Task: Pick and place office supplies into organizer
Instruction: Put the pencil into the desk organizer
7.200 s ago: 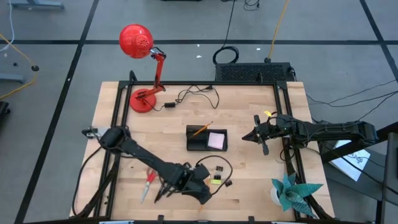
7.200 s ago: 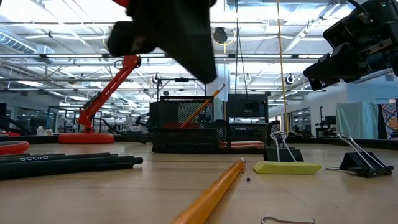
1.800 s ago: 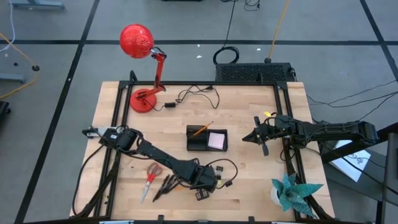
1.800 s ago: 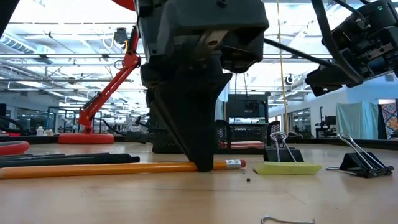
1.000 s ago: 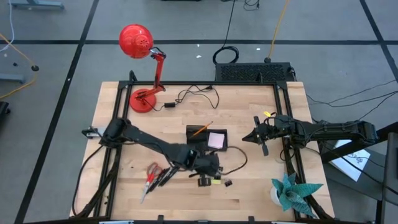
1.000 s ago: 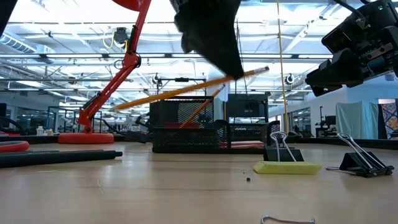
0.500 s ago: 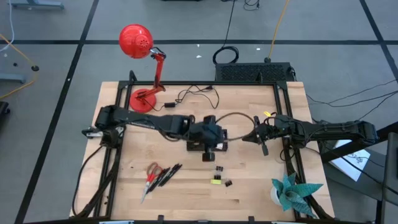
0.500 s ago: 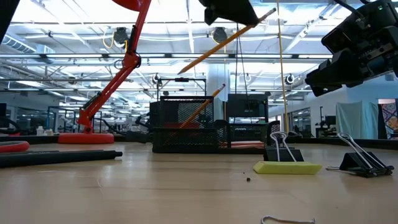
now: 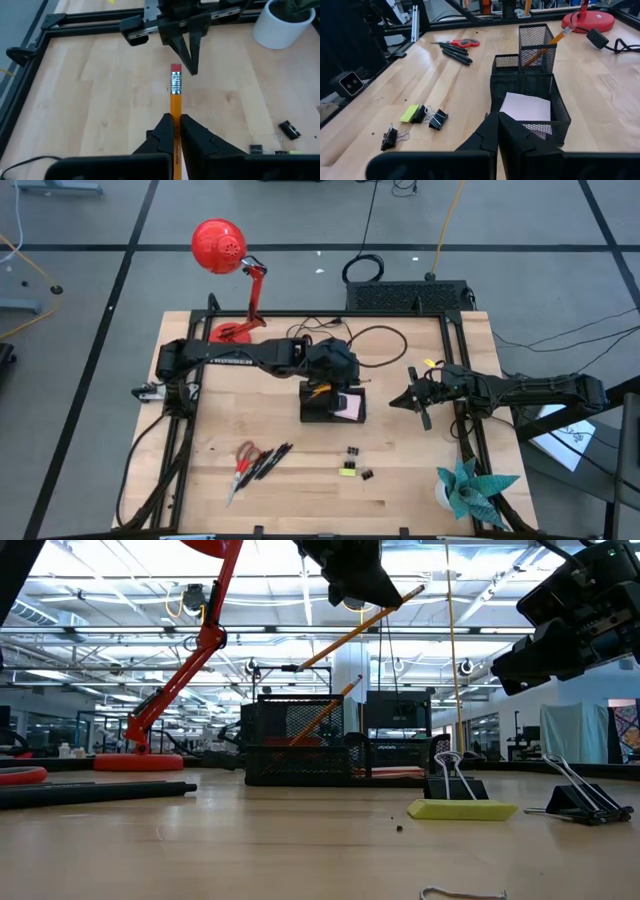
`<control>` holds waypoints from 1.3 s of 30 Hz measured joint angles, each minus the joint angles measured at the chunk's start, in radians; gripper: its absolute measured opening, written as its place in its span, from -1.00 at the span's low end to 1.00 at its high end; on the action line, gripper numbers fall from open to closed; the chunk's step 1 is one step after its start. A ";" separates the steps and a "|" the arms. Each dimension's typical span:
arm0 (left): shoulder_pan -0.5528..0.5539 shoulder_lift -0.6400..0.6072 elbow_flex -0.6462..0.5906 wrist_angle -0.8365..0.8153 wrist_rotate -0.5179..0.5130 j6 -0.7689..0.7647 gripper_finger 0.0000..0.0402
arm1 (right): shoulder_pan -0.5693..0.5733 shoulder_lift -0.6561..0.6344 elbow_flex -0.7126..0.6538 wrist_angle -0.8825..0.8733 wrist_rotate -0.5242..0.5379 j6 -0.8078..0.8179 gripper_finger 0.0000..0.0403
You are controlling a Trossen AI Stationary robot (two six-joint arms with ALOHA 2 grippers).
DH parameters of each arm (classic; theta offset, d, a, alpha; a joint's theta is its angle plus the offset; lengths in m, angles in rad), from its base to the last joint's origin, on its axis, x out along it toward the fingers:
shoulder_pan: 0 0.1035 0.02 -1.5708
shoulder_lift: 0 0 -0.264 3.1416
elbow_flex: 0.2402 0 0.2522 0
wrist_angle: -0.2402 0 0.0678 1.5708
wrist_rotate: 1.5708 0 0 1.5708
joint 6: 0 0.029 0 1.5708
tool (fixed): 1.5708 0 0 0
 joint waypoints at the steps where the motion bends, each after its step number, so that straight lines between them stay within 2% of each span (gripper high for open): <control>1: 0.002 0.000 0.000 -0.002 0.002 0.000 -0.94 | 0.000 0.000 0.000 0.000 0.000 0.005 -0.98; 13: 0.044 0.000 0.000 -0.005 0.052 0.044 -0.87 | 0.000 0.000 0.000 -0.003 -0.002 -0.015 -0.98; 20: 0.075 0.000 0.000 -0.005 0.155 0.075 -0.95 | 0.000 0.000 0.000 -0.003 -0.003 -0.032 -0.98; 27: 0.105 0.000 -0.017 -0.036 0.262 0.125 -0.87 | 0.000 0.000 0.000 -0.003 -0.003 -0.032 -0.98; 32: 0.139 0.000 -0.114 0.088 0.377 0.089 -0.94 | 0.000 0.000 0.000 -0.003 -0.003 -0.027 -0.98; 39: 0.170 0.000 -0.249 0.280 0.422 0.070 -0.92 | 0.000 0.000 0.000 -0.003 -0.004 -0.026 -0.98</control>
